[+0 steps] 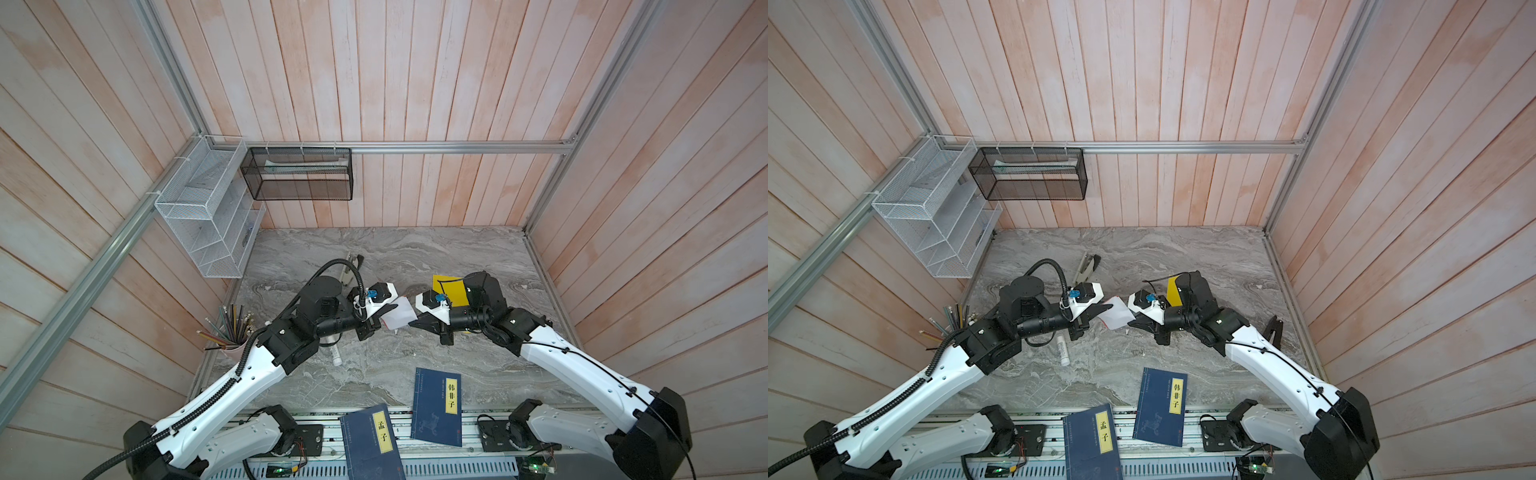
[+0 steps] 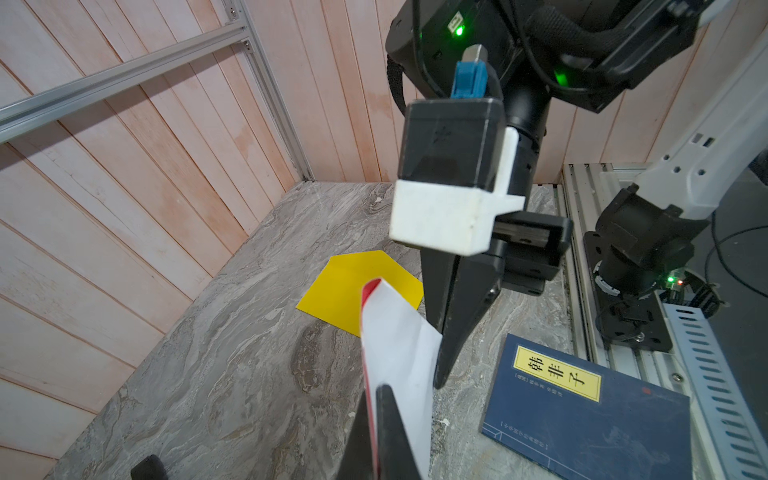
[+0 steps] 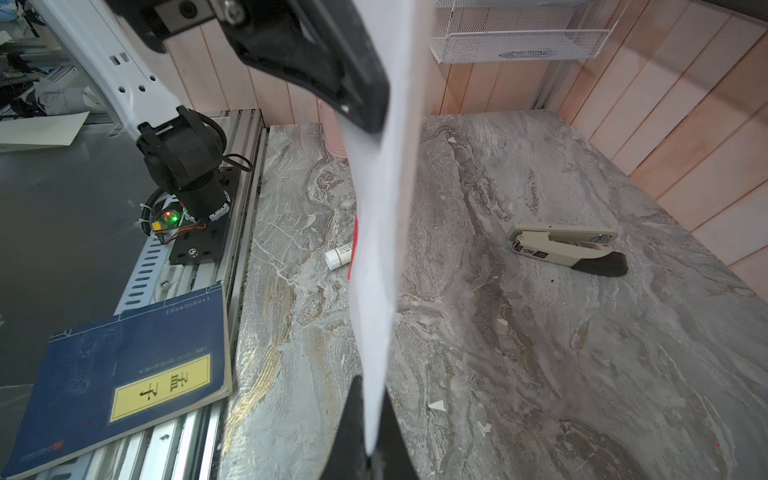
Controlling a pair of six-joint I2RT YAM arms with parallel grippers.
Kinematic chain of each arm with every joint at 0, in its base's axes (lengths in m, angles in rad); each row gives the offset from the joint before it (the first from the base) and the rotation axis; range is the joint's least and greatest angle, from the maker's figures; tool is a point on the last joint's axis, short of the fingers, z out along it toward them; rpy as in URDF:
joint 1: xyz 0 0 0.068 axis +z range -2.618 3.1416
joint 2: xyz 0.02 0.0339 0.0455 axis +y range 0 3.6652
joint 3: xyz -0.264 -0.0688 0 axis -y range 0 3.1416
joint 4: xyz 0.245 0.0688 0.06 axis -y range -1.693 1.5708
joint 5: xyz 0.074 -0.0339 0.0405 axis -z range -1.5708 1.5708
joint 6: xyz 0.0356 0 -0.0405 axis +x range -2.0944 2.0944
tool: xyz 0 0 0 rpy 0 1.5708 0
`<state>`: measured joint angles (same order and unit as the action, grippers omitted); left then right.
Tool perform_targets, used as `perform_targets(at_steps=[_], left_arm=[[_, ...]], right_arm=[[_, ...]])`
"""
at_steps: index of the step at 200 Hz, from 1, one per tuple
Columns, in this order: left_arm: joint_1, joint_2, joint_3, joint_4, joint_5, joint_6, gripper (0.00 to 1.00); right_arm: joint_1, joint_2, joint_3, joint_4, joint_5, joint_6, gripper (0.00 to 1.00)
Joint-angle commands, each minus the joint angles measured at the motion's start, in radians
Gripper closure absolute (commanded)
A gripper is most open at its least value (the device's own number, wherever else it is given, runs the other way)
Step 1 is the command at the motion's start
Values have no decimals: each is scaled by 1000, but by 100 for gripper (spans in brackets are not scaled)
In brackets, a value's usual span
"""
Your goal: Place the letter into the envelope and seal it
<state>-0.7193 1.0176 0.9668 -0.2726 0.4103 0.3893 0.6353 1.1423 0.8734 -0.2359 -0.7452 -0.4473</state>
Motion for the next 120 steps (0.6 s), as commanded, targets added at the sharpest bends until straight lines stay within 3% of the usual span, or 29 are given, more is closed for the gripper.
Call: perform_targets(at_steps=[1,9,22,57,98,120], left_arm=[[1,-14,4,4,-7,12,100],[2,-14,3,4,-8,11,100],[1,-11,1,2,-4,10,100],[-8,5,-1,-4,-6,5,100],[-20,10,-11,7,-5,-5,100],[-20,7,-11,5,-10,-4,100]], right_arm=[[-6,-6,-3,-2,4,15,97],[-6,-12,-5,6,3,17,81],[-5,-25,-10,32,-1,32,69],[-5,-40,19,92,-33,70,59],[-5,-25,56,127,-44,79,64],[-5,2,71,114,-44,90,86]])
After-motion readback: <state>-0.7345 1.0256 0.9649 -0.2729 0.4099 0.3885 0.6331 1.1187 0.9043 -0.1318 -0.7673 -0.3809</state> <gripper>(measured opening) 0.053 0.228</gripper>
